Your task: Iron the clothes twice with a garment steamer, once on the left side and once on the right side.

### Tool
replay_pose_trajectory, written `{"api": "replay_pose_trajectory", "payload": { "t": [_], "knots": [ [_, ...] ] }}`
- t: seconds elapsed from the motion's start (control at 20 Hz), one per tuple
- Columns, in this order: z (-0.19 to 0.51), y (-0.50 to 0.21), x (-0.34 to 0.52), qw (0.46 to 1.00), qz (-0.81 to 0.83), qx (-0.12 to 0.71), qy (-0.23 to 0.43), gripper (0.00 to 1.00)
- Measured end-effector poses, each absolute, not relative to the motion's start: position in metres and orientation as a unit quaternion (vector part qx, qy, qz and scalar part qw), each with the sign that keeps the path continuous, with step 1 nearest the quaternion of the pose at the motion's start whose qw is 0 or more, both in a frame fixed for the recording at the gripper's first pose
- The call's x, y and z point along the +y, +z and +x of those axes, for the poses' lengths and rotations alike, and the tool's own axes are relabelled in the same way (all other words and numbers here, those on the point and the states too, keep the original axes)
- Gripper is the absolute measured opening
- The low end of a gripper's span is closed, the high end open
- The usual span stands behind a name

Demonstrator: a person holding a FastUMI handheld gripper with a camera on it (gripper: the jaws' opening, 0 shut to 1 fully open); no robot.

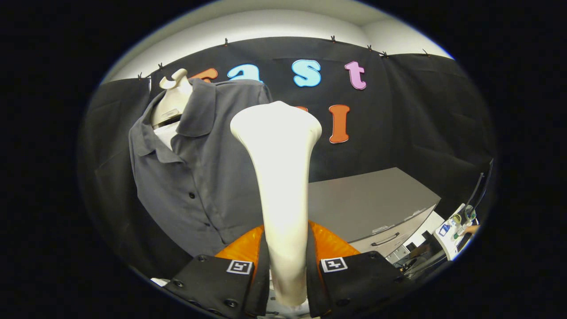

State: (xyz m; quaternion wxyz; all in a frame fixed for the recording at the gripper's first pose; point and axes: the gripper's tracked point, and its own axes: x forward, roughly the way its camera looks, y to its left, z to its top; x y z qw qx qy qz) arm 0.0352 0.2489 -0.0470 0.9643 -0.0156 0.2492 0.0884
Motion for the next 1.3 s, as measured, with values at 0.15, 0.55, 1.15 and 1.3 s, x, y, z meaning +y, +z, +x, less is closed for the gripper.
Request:
{"api": "replay_pose_trajectory", "payload": {
  "t": [0.15, 0.55, 1.15, 1.3],
  "knots": [
    [0.031, -0.050, 0.278, 0.963, -0.024, 0.249, 0.105, 0.42],
    [0.042, -0.078, 0.326, 0.954, -0.043, 0.272, 0.118, 0.42],
    [0.056, -0.126, 0.330, 0.943, -0.048, 0.311, 0.112, 0.42],
    [0.053, -0.140, 0.328, 0.939, -0.047, 0.321, 0.111, 0.42]
  ]
}}
